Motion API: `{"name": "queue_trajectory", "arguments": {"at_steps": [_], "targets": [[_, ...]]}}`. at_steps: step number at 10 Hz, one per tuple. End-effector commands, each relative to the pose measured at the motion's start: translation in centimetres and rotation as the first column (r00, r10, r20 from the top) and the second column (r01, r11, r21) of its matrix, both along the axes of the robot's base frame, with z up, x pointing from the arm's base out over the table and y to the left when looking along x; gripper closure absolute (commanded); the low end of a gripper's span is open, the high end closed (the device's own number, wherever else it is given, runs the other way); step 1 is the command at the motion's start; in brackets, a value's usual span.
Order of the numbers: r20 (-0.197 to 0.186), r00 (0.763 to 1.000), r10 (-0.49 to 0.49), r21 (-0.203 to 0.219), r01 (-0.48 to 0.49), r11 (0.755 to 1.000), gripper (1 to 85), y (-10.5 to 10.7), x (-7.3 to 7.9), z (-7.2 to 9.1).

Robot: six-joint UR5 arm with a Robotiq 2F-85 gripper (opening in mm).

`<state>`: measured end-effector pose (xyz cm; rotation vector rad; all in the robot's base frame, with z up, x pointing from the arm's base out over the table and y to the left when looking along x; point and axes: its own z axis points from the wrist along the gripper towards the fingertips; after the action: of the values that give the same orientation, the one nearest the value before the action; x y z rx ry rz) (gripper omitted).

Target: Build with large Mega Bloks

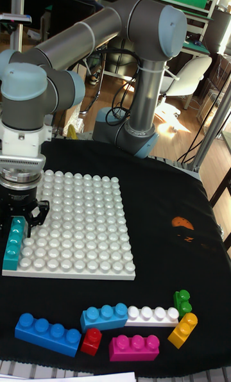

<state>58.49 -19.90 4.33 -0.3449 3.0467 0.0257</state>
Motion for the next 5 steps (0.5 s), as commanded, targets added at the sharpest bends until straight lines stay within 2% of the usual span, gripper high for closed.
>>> {"name": "queue_trajectory", "arguments": {"at_steps": [1, 2, 5], "targets": [[0.014, 0.999, 0.037, 0.030, -0.037, 0.999, 31.0, 0.4, 0.3, 1.4], [0.016, 0.999, 0.042, 0.045, -0.043, 0.998, 31.0, 0.7, 0.3, 1.9], [0.025, 0.998, 0.053, 0.042, -0.054, 0.998, 31.0, 0.6, 0.4, 2.4]]}}
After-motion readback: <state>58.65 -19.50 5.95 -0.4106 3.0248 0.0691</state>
